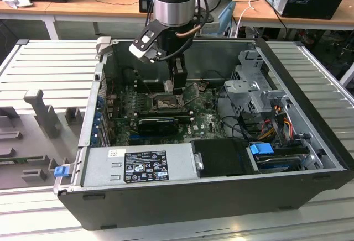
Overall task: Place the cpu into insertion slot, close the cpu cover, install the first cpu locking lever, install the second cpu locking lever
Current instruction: 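Place the cpu into insertion slot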
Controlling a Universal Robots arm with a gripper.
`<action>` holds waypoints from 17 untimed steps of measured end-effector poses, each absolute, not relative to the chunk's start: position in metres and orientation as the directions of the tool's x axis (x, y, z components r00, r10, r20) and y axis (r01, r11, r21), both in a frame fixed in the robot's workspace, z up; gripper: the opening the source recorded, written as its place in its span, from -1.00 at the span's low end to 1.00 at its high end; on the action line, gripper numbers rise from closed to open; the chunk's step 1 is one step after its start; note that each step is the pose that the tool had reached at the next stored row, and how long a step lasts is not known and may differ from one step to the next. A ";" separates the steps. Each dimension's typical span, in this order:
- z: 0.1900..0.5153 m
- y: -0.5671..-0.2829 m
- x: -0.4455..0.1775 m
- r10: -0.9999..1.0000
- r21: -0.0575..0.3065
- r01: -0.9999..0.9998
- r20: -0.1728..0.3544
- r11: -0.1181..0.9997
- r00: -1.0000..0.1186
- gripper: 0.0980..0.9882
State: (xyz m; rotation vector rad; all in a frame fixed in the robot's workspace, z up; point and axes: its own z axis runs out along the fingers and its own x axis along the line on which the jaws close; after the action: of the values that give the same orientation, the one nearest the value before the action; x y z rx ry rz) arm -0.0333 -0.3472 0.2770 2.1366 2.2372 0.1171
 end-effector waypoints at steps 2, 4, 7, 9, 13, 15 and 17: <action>0.273 -0.347 -0.036 0.999 0.086 0.995 0.019 0.046 -0.048 0.00; 0.267 -0.345 -0.037 0.999 0.086 0.995 0.019 0.047 -0.049 0.00; 0.259 -0.345 -0.037 1.000 0.086 0.996 0.019 -0.015 0.014 0.00; 0.258 -0.345 -0.037 1.000 0.086 0.996 0.019 -0.020 0.019 0.00; 0.258 -0.345 -0.037 1.000 0.086 0.996 0.019 -0.020 0.019 0.00; 0.256 -0.345 -0.037 1.000 0.086 0.996 0.019 -0.020 0.019 0.00; 0.252 -0.345 -0.037 1.000 0.086 0.996 0.019 -0.020 0.019 0.00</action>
State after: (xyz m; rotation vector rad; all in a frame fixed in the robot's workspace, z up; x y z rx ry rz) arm -0.0369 -0.3446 0.2518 2.2073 2.1642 0.1144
